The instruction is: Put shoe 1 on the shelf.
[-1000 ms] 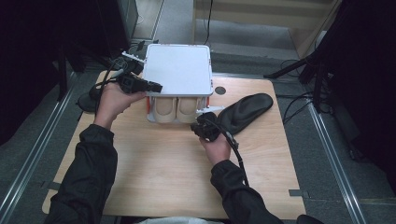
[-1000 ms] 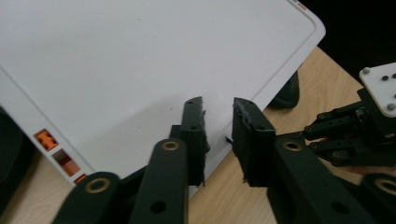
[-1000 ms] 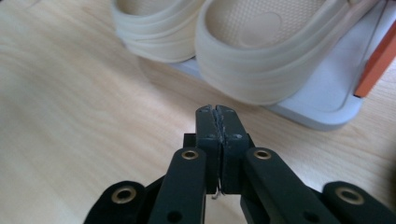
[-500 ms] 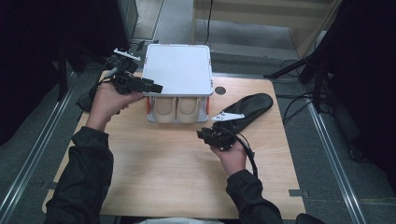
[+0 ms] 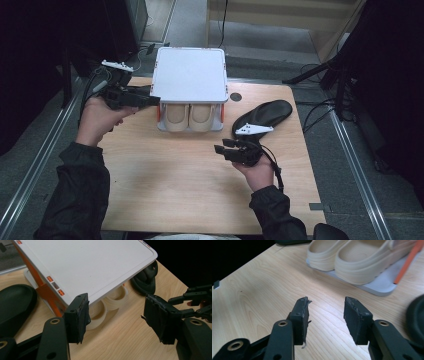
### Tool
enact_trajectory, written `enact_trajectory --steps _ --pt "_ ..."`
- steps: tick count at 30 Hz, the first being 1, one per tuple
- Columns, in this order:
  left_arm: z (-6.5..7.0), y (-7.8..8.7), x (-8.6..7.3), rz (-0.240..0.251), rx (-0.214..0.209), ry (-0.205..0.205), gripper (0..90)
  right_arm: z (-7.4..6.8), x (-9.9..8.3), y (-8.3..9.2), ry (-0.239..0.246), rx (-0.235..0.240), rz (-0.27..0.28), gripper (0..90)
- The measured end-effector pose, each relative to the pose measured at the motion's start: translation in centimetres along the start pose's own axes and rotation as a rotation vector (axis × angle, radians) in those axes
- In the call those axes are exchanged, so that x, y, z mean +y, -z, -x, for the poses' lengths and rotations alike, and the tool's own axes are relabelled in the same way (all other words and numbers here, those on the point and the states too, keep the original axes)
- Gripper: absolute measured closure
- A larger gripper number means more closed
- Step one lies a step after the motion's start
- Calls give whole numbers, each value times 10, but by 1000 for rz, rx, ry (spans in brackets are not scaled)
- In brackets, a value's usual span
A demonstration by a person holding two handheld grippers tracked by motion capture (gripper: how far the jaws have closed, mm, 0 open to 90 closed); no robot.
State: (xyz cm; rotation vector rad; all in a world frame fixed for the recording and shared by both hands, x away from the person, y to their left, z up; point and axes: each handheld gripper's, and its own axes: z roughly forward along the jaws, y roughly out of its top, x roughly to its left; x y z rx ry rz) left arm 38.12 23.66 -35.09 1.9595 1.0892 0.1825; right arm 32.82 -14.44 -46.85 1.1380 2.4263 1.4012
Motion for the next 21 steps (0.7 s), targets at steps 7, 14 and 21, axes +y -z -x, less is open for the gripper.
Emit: enact_trajectory --steps 7,14,21 --pt "1 11 -17 28 47 17 374 13 -11 19 8 -16 -4 587" --pt "1 15 -35 29 82 28 374 29 -19 37 -13 -57 -5 590" --pt "2 11 -53 54 104 35 374 45 -25 48 0 -110 7 622"
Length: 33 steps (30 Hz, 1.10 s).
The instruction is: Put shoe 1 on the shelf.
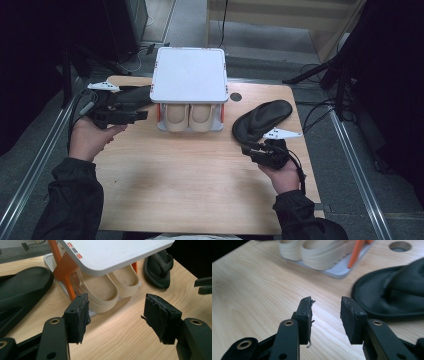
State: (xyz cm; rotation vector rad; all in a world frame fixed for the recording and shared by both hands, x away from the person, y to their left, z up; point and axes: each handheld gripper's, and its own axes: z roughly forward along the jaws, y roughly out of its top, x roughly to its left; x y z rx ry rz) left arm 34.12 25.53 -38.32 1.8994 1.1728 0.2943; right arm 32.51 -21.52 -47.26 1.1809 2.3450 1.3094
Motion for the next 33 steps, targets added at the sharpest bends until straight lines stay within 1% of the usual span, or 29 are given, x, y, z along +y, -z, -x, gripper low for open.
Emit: enact_trajectory --steps 1,4,6,8,9,11,13,14,15,16,18,20,21,22,23,24,27,30,31,33 --pt "0 -1 -3 5 4 3 374 3 -1 1 -3 -4 -2 620" --pt "-2 -5 -10 9 19 4 375 12 -4 3 -32 -22 -3 618" --pt "-6 -8 -14 -3 34 14 384 15 -5 3 -61 -24 1 618" --pt "-14 -14 -21 -4 56 22 387 15 -5 2 -64 -26 -1 608" --pt "-18 -17 -24 -3 74 23 390 15 -5 2 -63 -25 -3 608" --pt "-27 -23 -28 -13 103 38 408 13 -5 2 -64 -23 2 606" --pt "-38 -30 -33 -36 130 59 446 11 -4 1 -56 -20 7 602" --pt "-43 -33 -34 -55 139 80 463 10 -4 1 -55 -19 7 603" --pt "-46 -35 -34 -67 139 97 497 8 -4 1 -50 -21 3 602" --pt "-50 -38 -35 -69 122 110 529 7 -4 0 -43 -20 3 603" --pt "-54 -43 -35 -65 124 108 619 5 -3 -2 -33 -16 0 601" --pt "-59 -48 -34 -46 122 105 695 4 -3 -3 -34 -6 -2 595" --pt "-61 -51 -34 -46 123 105 747 3 -2 -4 -29 -4 -3 593" --pt "-63 -54 -32 -60 132 103 776 2 -2 -5 -25 -2 -6 591" --pt "-66 -56 -30 -63 143 102 806 1 -1 -6 -23 1 -7 591" --pt "-69 -58 -27 -55 144 108 834 0 -1 -7 -19 2 -7 591" --pt "-80 -64 -22 -33 153 123 882 -4 -1 -9 -8 6 -16 591" --pt "-91 -71 -19 -33 170 152 887 -6 -3 -9 -3 6 -24 589" --pt "-96 -73 -17 -35 166 168 888 -7 -4 -9 -3 8 -25 589" --pt "-102 -77 -14 -33 176 179 895 -8 -5 -7 -4 6 -24 589"
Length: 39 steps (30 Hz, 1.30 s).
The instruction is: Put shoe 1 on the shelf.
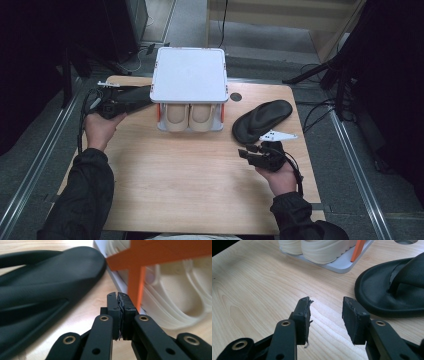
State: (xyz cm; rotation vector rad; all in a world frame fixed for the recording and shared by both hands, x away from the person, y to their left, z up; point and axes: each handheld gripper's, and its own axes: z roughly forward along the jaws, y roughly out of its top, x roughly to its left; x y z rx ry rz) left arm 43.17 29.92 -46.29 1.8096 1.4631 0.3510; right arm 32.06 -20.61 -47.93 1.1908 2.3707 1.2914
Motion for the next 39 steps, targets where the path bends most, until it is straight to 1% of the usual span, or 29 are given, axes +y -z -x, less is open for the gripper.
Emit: enact_trajectory --steps 1,3,4,5,6,7,9,10,11,12,13,14,15,18,19,20,22,23,24,25,26,28,29,31,33,35,36,38,39 --pt "-2 -2 2 6 -1 3 898 -1 -1 1 2 -1 4 588" --pt "-7 -7 3 37 5 26 897 -2 -3 2 -7 -3 3 586" --pt "-9 -9 2 37 20 23 895 -2 -4 3 -9 -5 3 585" --pt "-13 -15 3 -5 47 20 897 -2 -5 4 -13 -6 6 584" --pt "-15 -19 4 -28 62 18 898 -3 -6 5 -17 -7 7 581" --pt "-17 -23 4 -30 73 15 900 -3 -7 5 -22 -5 9 581" --pt "-18 -28 7 -18 73 24 900 -3 -9 7 -31 -3 6 583" --pt "-18 -31 7 -6 74 24 900 -4 -10 7 -30 -12 5 584" --pt "-19 -34 8 -2 70 36 900 -4 -11 8 -35 -11 3 584" --pt "-20 -38 10 -32 77 32 900 -4 -12 9 -37 -15 6 585" --pt "-19 -41 12 -42 90 24 900 -4 -13 10 -44 -17 5 585" --pt "-19 -43 14 -40 90 27 900 -4 -14 11 -48 -20 4 585" --pt "-18 -45 16 -23 90 34 900 -4 -15 12 -48 -22 6 585" --pt "-18 -54 22 -27 92 25 900 -4 -17 13 -60 -26 5 586" --pt "-18 -55 24 -32 93 29 900 -4 -18 14 -66 -23 6 587" --pt "-19 -58 25 -15 96 38 900 -4 -18 14 -69 -23 8 588" --pt "-24 -64 24 13 101 73 900 -5 -19 14 -72 -21 9 589" --pt "-26 -66 24 14 105 80 900 -5 -19 14 -72 -20 10 590" --pt "-30 -69 26 -22 99 91 900 -6 -19 14 -72 -19 7 590" --pt "-32 -70 28 -17 97 93 900 -6 -19 14 -73 -17 8 590" --pt "-31 -70 31 -15 114 90 900 -6 -19 14 -71 -14 9 590" --pt "-30 -71 33 9 121 88 900 -7 -20 14 -70 -13 3 590" --pt "-30 -73 32 5 129 84 900 -7 -20 13 -69 -13 0 590" --pt "-32 -79 29 -33 137 93 900 -7 -20 13 -68 -14 0 590" --pt "-34 -80 27 -39 123 99 900 -7 -19 13 -68 -12 -1 590" --pt "-32 -79 28 -40 141 85 900 -8 -19 13 -65 -11 2 590" --pt "-32 -79 27 -48 140 73 900 -8 -19 13 -68 -12 1 590" --pt "-31 -76 26 -59 137 75 900 -8 -19 13 -69 -13 -1 590" --pt "-33 -74 25 -73 128 68 900 -8 -19 14 -70 -14 -1 591"
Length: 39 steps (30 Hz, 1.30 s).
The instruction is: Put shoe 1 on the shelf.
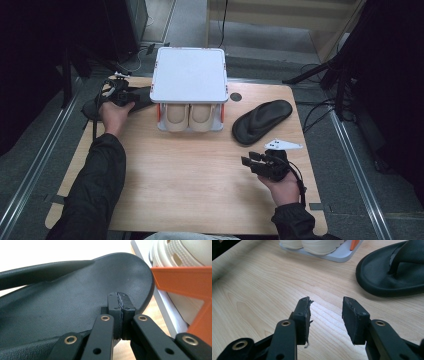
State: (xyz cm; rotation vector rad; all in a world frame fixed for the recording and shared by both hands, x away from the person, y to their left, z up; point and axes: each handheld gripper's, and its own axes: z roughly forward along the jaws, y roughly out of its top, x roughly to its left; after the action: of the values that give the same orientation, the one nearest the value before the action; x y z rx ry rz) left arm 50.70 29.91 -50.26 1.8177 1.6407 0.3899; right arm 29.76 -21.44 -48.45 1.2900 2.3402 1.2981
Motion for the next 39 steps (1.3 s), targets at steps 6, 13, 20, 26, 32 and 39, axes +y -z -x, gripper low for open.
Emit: enact_trajectory --steps 6,13,20,26,32,39 --pt "-5 8 -10 2 -30 24 900 0 0 1 2 0 5 592" --pt "1 19 -19 -52 -29 -31 900 1 1 3 -2 -6 9 594" --pt "3 29 -30 -67 -26 -46 900 1 1 5 2 -5 12 595" --pt "2 42 -44 -93 -36 -67 900 1 2 4 3 3 13 596" --pt "-3 55 -57 -96 -42 -81 900 -1 4 1 6 14 8 596" --pt "-2 71 -76 -107 -47 -88 894 -3 8 -4 20 28 7 598"
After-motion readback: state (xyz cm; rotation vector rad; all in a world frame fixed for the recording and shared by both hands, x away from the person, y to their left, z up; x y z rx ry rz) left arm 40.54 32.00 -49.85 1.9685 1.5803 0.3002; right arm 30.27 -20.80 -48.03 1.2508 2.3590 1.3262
